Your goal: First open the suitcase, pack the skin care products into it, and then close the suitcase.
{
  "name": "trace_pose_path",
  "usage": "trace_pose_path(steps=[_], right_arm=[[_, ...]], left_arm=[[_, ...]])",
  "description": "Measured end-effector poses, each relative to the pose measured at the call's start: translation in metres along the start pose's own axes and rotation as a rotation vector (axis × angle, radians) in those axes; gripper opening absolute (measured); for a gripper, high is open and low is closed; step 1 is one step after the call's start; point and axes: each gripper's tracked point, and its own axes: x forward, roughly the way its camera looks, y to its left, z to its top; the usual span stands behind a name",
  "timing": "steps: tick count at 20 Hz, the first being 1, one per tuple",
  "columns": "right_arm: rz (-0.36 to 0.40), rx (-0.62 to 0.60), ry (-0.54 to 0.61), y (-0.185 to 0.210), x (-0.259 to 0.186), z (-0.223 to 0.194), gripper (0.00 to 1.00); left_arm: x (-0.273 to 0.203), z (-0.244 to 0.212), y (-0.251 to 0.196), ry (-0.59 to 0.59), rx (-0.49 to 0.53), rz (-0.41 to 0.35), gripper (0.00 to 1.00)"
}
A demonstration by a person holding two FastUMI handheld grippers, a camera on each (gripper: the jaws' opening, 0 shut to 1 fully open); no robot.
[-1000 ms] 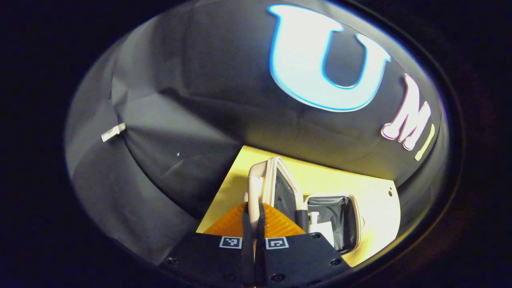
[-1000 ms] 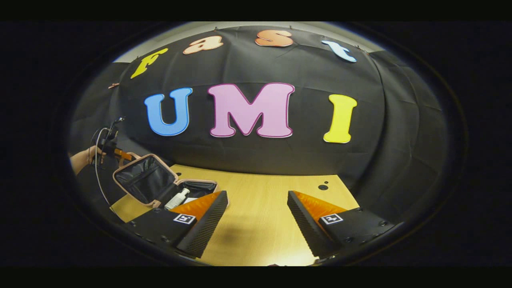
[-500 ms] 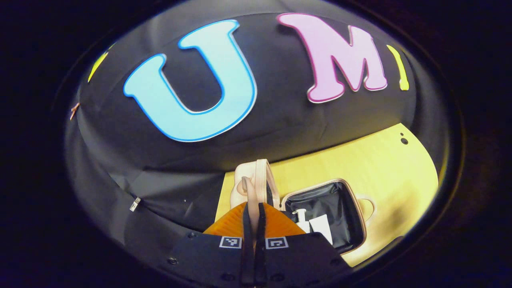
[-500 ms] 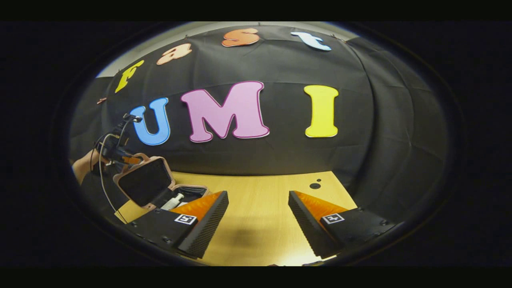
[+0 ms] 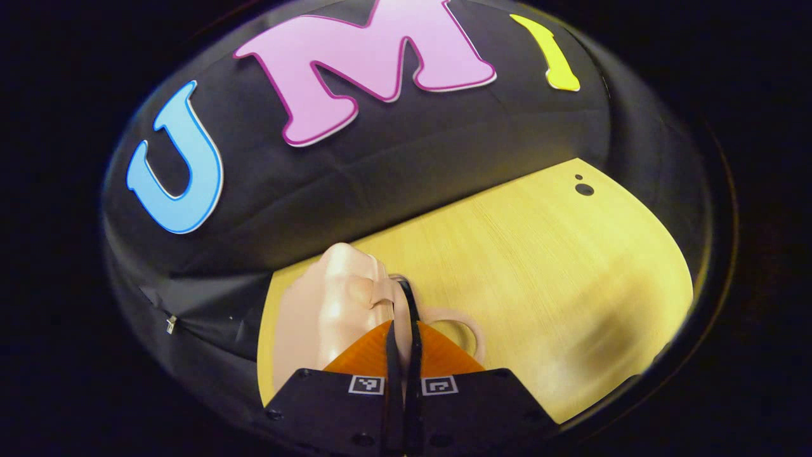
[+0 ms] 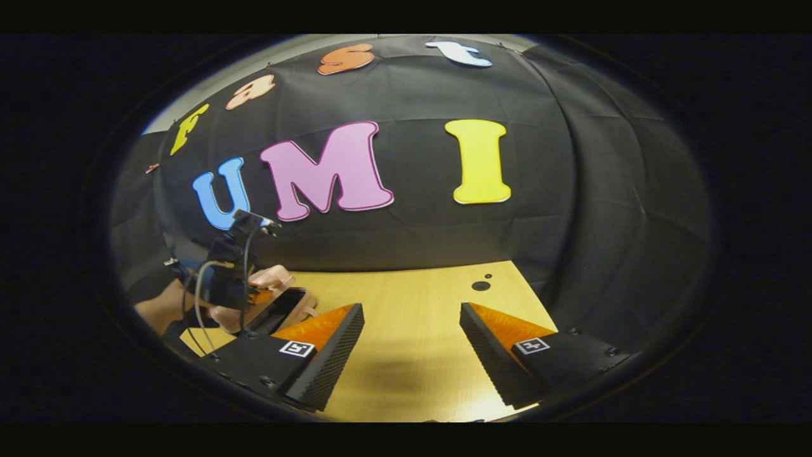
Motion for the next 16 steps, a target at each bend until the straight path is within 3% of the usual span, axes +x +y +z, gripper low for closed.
trace_pose_path(steps=[2,4,7,11,16], right_arm=[[-0.004,0.008,0.019,-0.008,0.002,-0.012,0.98],[-0.006,-0.006,0.025,-0.015,0.004,-0.017,0.98],[-0.007,-0.032,-0.007,-0.018,0.003,-0.008,0.98],[0.006,-0.042,-0.025,-0.011,0.000,-0.001,0.98],[-0.008,-0.061,-0.088,0.007,-0.018,0.026,0.98]], left_arm=[[0.022,-0.023,-0.027,0.031,0.001,-0.025,0.03],[0.037,-0.031,-0.047,0.021,0.014,-0.030,0.08],[0.035,-0.026,-0.055,-0.042,-0.016,-0.039,0.24],[0.005,-0.005,-0.056,-0.162,-0.161,-0.112,1.00],[-0.091,0.033,-0.039,-0.365,-0.307,-0.169,0.98]])
